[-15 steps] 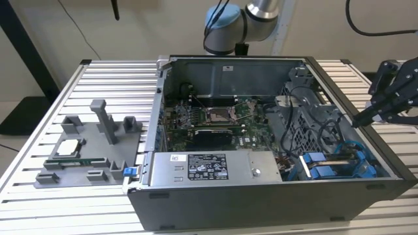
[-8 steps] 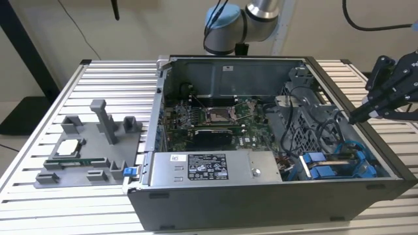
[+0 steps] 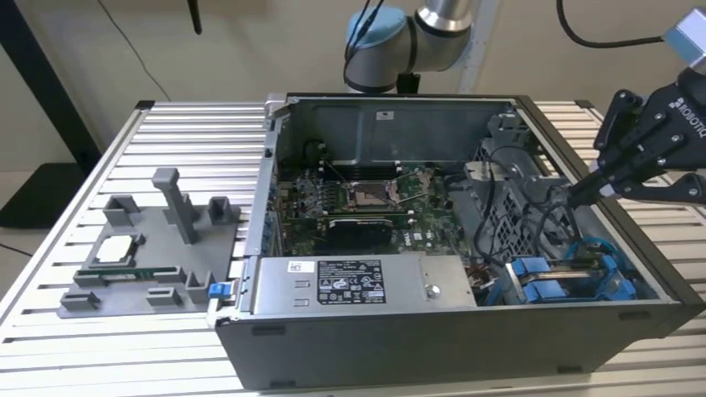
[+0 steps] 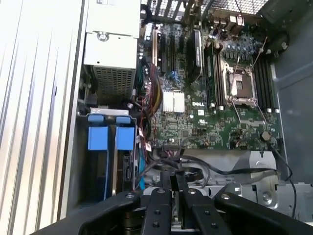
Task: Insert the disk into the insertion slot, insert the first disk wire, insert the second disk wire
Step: 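Insert the second disk wire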
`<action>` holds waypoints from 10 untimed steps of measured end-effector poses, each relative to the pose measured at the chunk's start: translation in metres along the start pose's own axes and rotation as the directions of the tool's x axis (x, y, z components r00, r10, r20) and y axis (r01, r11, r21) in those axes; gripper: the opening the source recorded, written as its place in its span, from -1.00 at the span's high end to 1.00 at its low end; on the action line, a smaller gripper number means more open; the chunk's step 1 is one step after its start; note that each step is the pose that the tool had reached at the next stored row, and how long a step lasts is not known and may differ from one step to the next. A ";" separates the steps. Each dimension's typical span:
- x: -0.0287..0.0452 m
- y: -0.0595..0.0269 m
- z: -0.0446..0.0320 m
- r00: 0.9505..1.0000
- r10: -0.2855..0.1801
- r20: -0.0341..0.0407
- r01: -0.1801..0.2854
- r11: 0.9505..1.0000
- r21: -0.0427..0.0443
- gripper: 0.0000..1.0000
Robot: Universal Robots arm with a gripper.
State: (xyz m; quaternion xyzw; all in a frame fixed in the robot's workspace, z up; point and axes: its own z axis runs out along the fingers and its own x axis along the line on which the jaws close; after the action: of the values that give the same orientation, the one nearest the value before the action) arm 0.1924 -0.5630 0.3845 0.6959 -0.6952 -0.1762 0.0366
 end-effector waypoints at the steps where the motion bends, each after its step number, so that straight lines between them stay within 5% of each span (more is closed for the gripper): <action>1: 0.0006 0.0040 0.0011 1.000 0.000 0.000 0.000 1.000 0.000 1.00; 5: 0.0038 0.0212 0.0060 1.000 -0.001 0.000 0.001 1.000 0.004 1.00; 10: 0.0111 0.0362 0.0103 1.000 -0.004 -0.001 0.004 1.000 0.021 1.00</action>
State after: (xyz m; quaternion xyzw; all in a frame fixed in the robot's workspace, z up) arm 0.1545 -0.5730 0.3834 0.6977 -0.6956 -0.1687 0.0292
